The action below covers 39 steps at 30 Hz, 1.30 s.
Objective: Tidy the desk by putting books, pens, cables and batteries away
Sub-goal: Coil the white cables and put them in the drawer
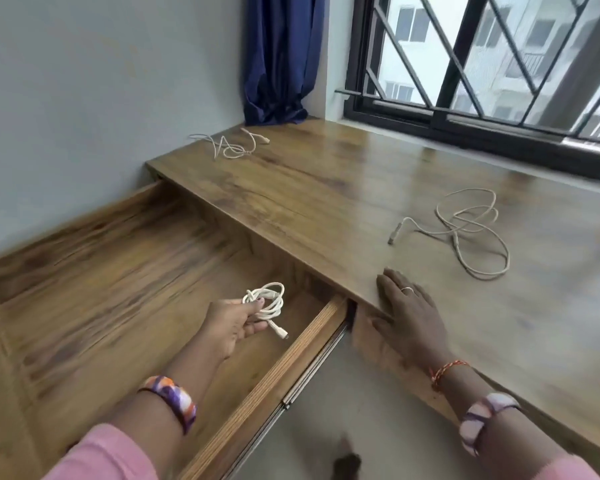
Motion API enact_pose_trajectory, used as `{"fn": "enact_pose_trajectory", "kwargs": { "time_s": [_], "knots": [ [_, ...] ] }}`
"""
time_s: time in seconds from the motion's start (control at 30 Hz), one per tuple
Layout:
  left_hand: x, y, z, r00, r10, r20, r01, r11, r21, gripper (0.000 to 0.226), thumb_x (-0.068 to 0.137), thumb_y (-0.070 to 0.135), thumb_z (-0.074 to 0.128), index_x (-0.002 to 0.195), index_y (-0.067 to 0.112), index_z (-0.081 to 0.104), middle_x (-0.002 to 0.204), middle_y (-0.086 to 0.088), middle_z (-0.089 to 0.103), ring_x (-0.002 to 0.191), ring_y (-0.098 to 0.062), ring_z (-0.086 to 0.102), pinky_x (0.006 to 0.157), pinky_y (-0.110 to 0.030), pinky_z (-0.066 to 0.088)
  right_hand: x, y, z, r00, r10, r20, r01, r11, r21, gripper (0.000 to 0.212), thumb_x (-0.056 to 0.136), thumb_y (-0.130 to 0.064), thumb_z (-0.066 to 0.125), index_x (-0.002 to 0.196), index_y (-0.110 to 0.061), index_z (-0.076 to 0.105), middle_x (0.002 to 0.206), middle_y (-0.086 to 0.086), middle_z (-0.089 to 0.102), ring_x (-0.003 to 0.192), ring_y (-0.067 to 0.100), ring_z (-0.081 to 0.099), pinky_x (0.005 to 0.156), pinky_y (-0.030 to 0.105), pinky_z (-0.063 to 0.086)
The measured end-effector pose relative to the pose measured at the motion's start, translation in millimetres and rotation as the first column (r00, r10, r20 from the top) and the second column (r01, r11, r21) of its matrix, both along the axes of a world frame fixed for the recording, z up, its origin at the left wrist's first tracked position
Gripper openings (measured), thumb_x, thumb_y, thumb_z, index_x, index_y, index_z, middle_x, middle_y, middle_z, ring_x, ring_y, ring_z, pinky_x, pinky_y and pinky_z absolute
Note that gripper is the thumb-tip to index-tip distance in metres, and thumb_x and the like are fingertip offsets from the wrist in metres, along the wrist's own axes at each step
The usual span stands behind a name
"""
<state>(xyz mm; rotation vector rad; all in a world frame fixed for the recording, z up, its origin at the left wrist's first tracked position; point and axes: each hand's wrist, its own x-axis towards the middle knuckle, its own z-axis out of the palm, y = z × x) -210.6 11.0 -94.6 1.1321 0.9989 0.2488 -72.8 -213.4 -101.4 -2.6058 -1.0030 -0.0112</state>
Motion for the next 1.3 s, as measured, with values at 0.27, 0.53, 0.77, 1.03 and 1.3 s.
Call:
{"fn": "enact_pose_trajectory", "kwargs": {
  "time_s": [0.27, 0.53, 0.77, 1.03, 1.3],
  "knots": [
    [45.3, -14.9, -52.9, 0.993, 0.110, -0.042, -0.114, 0.984, -0.139, 0.015, 0.082, -0.011, 0.059, 0.071, -0.003, 0.051, 0.070, -0.011, 0.055, 0.040, -0.016, 0.060, 0.034, -0.020, 0.048, 0.4, 1.2, 2.5, 0.997, 0.051, 0.052, -0.047, 0.996, -0.074, 0.068, 0.087, -0.033, 0.056, 0.145, -0.015, 0.025, 0.155, 0.002, 0.018, 0.143, 0.018, 0.014, 0.114, 0.026, 0.003],
    [61.8, -19.4, -79.7, 0.972, 0.191, -0.135, -0.187, 0.982, 0.040, 0.023, 0.063, -0.011, 0.075, 0.068, 0.006, 0.060, 0.084, -0.018, 0.066, 0.072, -0.029, 0.066, 0.059, -0.036, 0.059, 2.4, 2.1, -0.5, 0.995, 0.070, 0.075, -0.065, 0.995, -0.071, 0.070, 0.087, -0.033, 0.056, 0.146, -0.013, 0.023, 0.155, 0.003, 0.017, 0.144, 0.017, 0.012, 0.114, 0.024, -0.003],
    [65.4, -18.3, -78.3, 0.973, 0.127, -0.192, -0.092, 0.980, 0.178, 0.020, 0.069, -0.007, 0.071, 0.079, 0.007, 0.061, 0.069, -0.011, 0.060, 0.062, -0.025, 0.057, 0.070, -0.042, 0.054, 2.5, 2.9, -2.7, 0.994, 0.072, 0.085, -0.067, 0.996, -0.060, 0.070, 0.087, -0.033, 0.056, 0.145, -0.012, 0.025, 0.155, 0.005, 0.019, 0.144, 0.019, 0.013, 0.113, 0.025, -0.003],
    [62.2, -19.9, -61.5, 0.944, 0.171, -0.282, -0.013, 0.874, 0.485, 0.020, 0.079, 0.004, 0.062, 0.098, 0.005, 0.065, 0.105, -0.016, 0.066, 0.093, -0.032, 0.063, 0.071, -0.032, 0.048, 4.4, 1.4, -5.5, 0.994, 0.071, 0.089, -0.068, 0.997, -0.035, 0.071, 0.084, -0.031, 0.062, 0.144, -0.011, 0.029, 0.153, 0.007, 0.023, 0.143, 0.023, 0.017, 0.115, 0.028, 0.003],
    [57.9, -60.8, 3.0, 0.985, -0.172, -0.011, 0.093, 0.476, 0.874, 0.014, 0.082, 0.003, 0.059, 0.083, 0.016, 0.063, 0.091, 0.002, 0.057, 0.076, -0.013, 0.055, 0.065, -0.027, 0.050, 5.3, 0.7, -1.0, 0.997, 0.082, 0.007, -0.082, 0.997, 0.005, 0.074, 0.083, -0.031, 0.059, 0.146, -0.013, 0.024, 0.155, 0.005, 0.017, 0.144, 0.017, 0.011, 0.113, 0.023, -0.006]
  ]
}}
